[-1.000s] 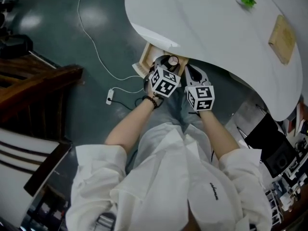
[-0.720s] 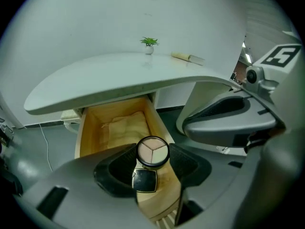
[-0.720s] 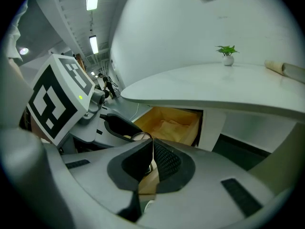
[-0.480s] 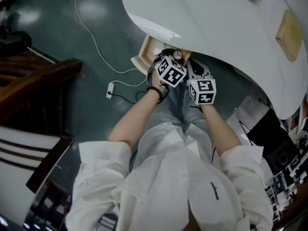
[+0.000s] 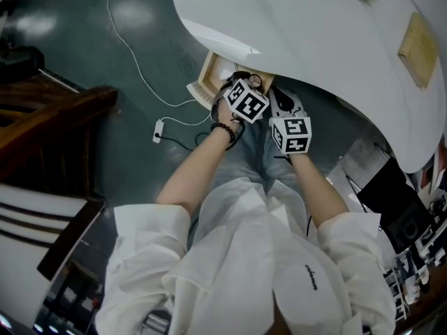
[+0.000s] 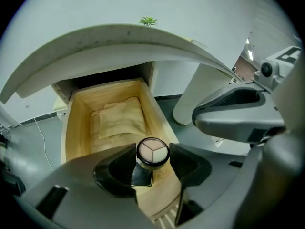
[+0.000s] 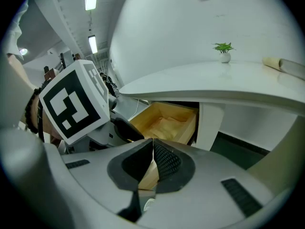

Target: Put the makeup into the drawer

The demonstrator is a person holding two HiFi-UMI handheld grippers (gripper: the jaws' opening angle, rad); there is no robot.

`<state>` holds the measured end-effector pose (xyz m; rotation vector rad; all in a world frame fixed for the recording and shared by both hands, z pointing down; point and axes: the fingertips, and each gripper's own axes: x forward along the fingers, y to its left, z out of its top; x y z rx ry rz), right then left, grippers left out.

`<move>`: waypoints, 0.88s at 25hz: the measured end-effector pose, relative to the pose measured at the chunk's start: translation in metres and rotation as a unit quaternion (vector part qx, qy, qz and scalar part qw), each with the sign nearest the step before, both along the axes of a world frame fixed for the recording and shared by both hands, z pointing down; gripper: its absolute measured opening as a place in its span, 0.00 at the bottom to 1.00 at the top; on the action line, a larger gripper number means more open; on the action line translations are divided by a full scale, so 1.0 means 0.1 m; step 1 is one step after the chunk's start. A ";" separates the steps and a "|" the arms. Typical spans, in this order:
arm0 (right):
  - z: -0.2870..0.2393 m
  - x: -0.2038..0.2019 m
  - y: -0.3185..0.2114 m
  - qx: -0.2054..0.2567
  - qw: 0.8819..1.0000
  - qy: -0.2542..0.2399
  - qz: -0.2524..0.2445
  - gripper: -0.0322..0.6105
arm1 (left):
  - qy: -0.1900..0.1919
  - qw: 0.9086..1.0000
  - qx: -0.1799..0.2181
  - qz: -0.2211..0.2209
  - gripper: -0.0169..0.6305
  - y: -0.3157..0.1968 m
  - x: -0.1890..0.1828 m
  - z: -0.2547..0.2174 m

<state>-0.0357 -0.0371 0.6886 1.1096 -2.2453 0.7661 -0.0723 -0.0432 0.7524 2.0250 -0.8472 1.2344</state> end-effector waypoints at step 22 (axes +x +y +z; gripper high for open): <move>-1.89 0.23 -0.02 0.121 0.990 -0.064 0.022 0.08 | 0.134 0.956 0.242 -0.102 0.07 0.14 -0.42 -2.21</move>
